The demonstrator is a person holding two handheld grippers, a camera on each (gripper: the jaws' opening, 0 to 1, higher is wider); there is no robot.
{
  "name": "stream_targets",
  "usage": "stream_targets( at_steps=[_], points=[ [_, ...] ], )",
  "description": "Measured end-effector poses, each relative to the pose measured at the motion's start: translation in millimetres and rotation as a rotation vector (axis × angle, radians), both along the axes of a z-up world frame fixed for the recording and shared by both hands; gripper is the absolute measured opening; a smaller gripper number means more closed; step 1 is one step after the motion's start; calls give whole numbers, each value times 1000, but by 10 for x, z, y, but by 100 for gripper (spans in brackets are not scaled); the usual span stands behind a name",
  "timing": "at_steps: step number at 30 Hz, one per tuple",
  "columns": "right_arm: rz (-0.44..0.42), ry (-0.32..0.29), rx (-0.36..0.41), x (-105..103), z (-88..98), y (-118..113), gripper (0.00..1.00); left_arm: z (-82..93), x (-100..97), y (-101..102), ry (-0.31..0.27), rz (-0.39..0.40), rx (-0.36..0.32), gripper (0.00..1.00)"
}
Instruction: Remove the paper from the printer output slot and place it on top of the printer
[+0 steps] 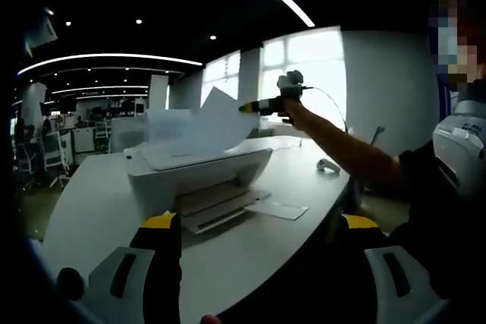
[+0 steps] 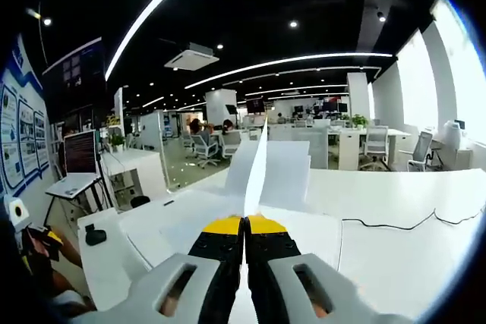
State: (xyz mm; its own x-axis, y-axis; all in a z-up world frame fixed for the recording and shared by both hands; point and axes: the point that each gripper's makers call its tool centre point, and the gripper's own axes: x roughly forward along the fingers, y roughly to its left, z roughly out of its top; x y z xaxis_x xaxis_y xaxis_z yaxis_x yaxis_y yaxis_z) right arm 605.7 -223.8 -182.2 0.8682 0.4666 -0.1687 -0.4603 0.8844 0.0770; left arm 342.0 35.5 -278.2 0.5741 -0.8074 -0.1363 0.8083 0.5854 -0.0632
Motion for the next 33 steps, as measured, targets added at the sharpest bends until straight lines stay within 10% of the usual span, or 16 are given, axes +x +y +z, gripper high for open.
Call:
stream_targets(
  at_steps=[33],
  points=[
    [47, 35, 46, -78, -50, -33, 0, -29, 2, -50, 6, -8, 3, 87]
  ],
)
